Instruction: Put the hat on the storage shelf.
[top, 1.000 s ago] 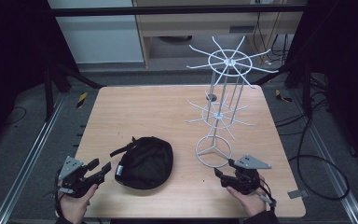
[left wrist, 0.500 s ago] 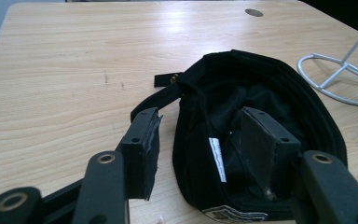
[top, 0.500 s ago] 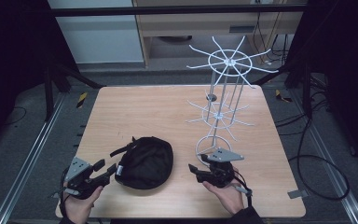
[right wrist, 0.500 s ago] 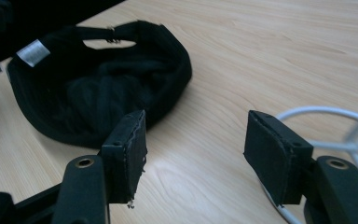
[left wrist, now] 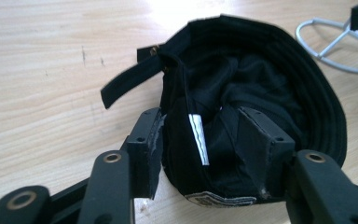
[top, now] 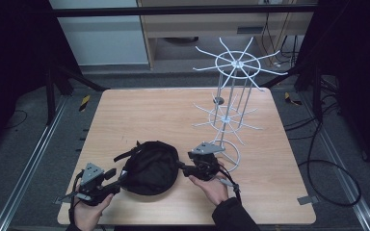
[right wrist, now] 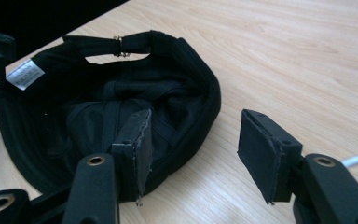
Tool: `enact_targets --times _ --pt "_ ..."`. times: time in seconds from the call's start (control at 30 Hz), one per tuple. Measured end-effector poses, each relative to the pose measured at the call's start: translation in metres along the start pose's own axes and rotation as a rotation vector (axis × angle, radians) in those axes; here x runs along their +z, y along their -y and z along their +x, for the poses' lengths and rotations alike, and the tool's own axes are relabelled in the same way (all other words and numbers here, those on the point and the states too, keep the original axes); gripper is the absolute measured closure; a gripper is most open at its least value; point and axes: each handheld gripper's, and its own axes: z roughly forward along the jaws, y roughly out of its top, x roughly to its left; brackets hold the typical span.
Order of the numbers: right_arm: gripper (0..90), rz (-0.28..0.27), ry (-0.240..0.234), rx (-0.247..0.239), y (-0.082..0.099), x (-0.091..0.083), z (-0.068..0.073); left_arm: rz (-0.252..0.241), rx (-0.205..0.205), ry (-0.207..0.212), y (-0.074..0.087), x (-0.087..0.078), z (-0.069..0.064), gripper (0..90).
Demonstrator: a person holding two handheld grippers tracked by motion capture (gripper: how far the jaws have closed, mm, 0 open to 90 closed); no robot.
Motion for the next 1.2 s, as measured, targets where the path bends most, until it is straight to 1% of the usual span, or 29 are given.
enact_targets --times 0.1,0.13,0.23,0.3,0.33,0.37,0.4,0.43,0.47,0.5,0.53,0.57,0.63,0.67,0.7,0.77,0.8,0.83,0.87,0.9,0.97,1.0,1.03,1.1,1.13,1.17,1.2 --pt "45.5 0.019 0.003 -0.002 0.000 0.009 0.001 0.021 0.002 -0.011 0.001 0.003 0.000 53.9" --pt "45.5 0.026 0.006 -0.010 0.000 0.013 0.001 0.021 0.002 -0.011 0.001 0.003 0.000 54.8" --pt "45.3 0.039 0.013 -0.005 0.001 0.018 0.001 0.040 -0.005 -0.018 0.003 0.007 0.002 56.6" --pt "45.4 0.056 0.018 0.009 0.003 0.025 0.000 0.062 -0.011 -0.026 0.004 0.011 0.004 60.3" --pt "45.4 0.056 0.018 0.009 0.003 0.025 0.000 0.062 -0.011 -0.026 0.004 0.011 0.004 61.6" --pt "45.5 0.067 0.016 0.009 0.004 0.030 0.000 0.069 -0.017 -0.027 0.004 0.012 0.005 63.4" --pt "45.5 0.067 0.016 0.009 0.004 0.030 0.000 0.078 -0.023 -0.024 0.005 0.014 0.006 63.4" --pt "45.5 0.080 0.016 0.014 0.004 0.036 0.001 0.089 -0.033 -0.006 0.006 0.016 0.007 67.0" --pt "45.5 0.080 0.016 0.014 0.004 0.036 0.001 0.089 -0.033 -0.006 0.006 0.016 0.007 68.5" --pt "46.0 0.097 0.015 0.013 0.005 0.041 0.001 0.099 -0.037 -0.013 0.006 0.016 0.008 71.0" --pt "46.0 0.097 0.015 0.013 0.005 0.041 0.001 0.099 -0.037 -0.013 0.006 0.016 0.008 72.8" --pt "46.5 0.108 0.017 0.017 0.006 0.044 0.003 0.101 -0.037 -0.010 0.007 0.017 0.008 72.8" --pt "50.7 0.131 0.013 0.005 0.008 0.052 0.004 0.109 -0.034 -0.004 0.007 0.017 0.009 76.3" --pt "50.7 0.131 0.013 0.005 0.008 0.052 0.004 0.109 -0.034 -0.004 0.007 0.017 0.009 77.1" --pt "54.1 0.144 0.015 0.008 0.009 0.056 0.006 0.113 -0.033 -0.003 0.008 0.017 0.008 77.9" --pt "55.9 0.149 0.016 0.006 0.010 0.057 0.006 0.113 -0.031 -0.004 0.008 0.017 0.008 78.3" --pt "62.1 0.158 0.022 0.010 0.010 0.057 0.007 0.112 -0.033 -0.002 0.008 0.018 0.008 79.0" --pt "62.1 0.158 0.022 0.010 0.010 0.057 0.007 0.112 -0.033 -0.002 0.008 0.018 0.008 79.2" --pt "66.1 0.164 0.028 0.012 0.009 0.057 0.007 0.113 -0.031 -0.002 0.008 0.018 0.008 79.2" --pt "74.0 0.163 0.039 0.013 0.008 0.055 0.007 0.112 -0.033 0.000 0.008 0.018 0.008 79.6" --pt "79.2 0.152 0.043 0.011 0.007 0.054 0.008 0.115 -0.019 0.003 0.008 0.019 0.006 79.8" --pt "79.2 0.152 0.043 0.011 0.007 0.054 0.008 0.115 -0.019 0.003 0.008 0.019 0.006 79.9" --pt "82.5 0.112 0.034 0.001 0.005 0.049 0.011 0.116 -0.013 0.004 0.008 0.020 0.004 80.0" --pt "83.0 0.083 0.036 -0.019 0.002 0.044 0.013 0.116 -0.006 0.001 0.008 0.021 0.003 80.1" --pt "83.2 0.058 0.038 -0.038 0.000 0.040 0.016 0.120 0.001 -0.003 0.008 0.022 0.003 80.2" --pt "83.2 0.058 0.038 -0.038 0.000 0.040 0.016 0.120 0.001 -0.003 0.008 0.022 0.003 80.3" --pt "83.3 0.039 0.036 -0.040 -0.002 0.036 0.018 0.117 0.001 -0.006 0.007 0.024 0.003 80.3"
